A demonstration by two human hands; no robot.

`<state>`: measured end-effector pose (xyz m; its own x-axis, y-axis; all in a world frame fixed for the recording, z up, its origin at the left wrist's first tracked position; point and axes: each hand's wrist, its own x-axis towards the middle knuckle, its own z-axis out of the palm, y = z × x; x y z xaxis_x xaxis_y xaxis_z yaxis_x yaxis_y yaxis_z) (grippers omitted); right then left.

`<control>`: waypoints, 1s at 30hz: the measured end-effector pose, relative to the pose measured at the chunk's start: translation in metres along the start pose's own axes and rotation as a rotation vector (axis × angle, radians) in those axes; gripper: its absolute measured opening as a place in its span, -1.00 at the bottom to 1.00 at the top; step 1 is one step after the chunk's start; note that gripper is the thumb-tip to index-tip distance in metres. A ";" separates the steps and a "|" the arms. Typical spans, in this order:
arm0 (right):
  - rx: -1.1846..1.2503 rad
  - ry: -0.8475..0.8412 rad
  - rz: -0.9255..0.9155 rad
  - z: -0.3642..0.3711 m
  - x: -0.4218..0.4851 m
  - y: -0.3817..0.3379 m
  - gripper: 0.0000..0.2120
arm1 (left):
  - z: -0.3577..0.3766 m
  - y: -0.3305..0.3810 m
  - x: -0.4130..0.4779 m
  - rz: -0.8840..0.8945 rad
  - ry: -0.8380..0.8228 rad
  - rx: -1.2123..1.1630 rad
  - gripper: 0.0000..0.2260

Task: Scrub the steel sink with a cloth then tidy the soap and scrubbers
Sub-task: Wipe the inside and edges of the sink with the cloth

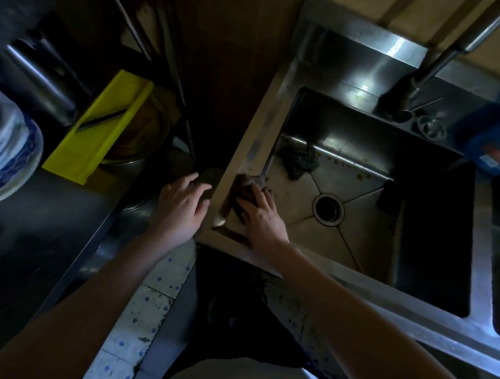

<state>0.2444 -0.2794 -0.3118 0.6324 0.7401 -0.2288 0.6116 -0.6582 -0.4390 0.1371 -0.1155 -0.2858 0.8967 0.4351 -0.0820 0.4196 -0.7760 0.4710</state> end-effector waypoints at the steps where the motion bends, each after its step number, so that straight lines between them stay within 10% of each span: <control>1: 0.009 -0.002 0.001 -0.002 0.008 0.005 -0.53 | 0.001 0.003 0.003 -0.009 -0.003 0.004 -0.74; 17: 0.178 0.097 0.037 -0.073 0.144 0.061 -0.64 | 0.005 0.020 0.050 -0.107 -0.052 0.051 -0.71; 30: 0.069 0.036 -0.340 -0.055 0.097 0.048 -0.67 | 0.014 0.035 0.074 -0.142 -0.054 0.023 -0.62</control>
<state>0.3611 -0.2468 -0.3072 0.4152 0.9093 -0.0286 0.7573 -0.3629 -0.5429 0.2198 -0.1166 -0.2874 0.8343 0.5161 -0.1940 0.5450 -0.7191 0.4311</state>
